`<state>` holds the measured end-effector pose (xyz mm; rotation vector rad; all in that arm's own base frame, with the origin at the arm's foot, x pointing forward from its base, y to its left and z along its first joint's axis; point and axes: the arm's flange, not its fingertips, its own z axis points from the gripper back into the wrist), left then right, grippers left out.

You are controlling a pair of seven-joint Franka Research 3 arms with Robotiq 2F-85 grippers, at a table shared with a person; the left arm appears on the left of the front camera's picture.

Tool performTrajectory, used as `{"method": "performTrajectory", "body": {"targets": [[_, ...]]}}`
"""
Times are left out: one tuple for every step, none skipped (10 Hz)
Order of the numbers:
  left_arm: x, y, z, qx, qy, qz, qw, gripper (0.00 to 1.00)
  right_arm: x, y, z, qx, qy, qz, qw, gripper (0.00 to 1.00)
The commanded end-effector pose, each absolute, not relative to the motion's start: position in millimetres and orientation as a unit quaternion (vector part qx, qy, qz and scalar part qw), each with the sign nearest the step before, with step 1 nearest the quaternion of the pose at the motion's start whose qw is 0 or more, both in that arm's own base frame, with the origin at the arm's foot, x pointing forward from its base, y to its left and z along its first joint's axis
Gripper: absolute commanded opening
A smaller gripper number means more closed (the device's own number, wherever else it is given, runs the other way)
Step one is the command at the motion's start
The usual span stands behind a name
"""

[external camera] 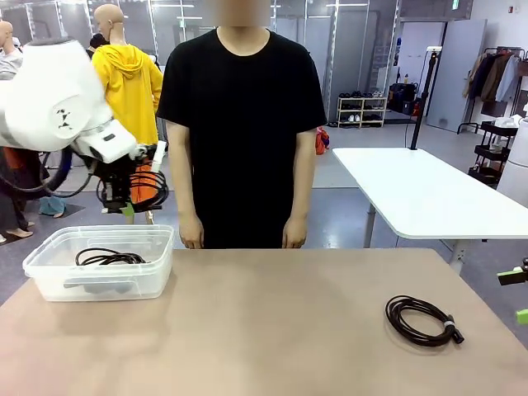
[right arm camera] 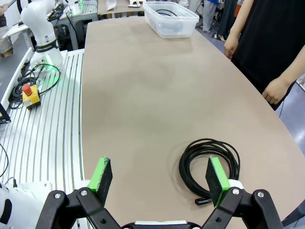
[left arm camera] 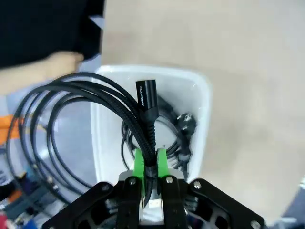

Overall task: Organize and store the cables.
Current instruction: Place the USB Extension Cable into the Organizing box.

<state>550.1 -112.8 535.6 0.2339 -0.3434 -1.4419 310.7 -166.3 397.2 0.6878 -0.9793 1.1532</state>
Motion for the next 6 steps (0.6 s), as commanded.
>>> {"method": "performTrajectory", "body": {"targets": [[573.6,-83.6,516.9,0.077,-0.173,-0.643,0.742,0.13,309.2,-165.4,401.4,0.311,-0.428,0.508,0.680,1.00],[579.7,-68.3,508.0,0.083,-0.165,-0.632,0.752,0.13,309.2,-165.4,401.4,0.311,-0.428,0.508,0.680,1.00],[584.1,-59.9,492.2,0.080,-0.141,-0.628,0.761,0.13,309.2,-165.4,401.4,0.311,-0.428,0.508,0.680,1.00],[588.8,-56.2,473.2,0.070,-0.125,-0.620,0.771,0.13,309.2,-165.4,401.4,0.311,-0.428,0.508,0.680,1.00],[587.2,-54.0,462.3,0.060,-0.119,-0.618,0.775,0.13,309.2,-165.4,401.4,0.311,-0.428,0.508,0.680,1.00],[587.3,-53.6,454.0,0.053,-0.112,-0.617,0.777,0.13,309.2,-165.4,401.4,0.311,-0.428,0.508,0.680,1.00]]}}
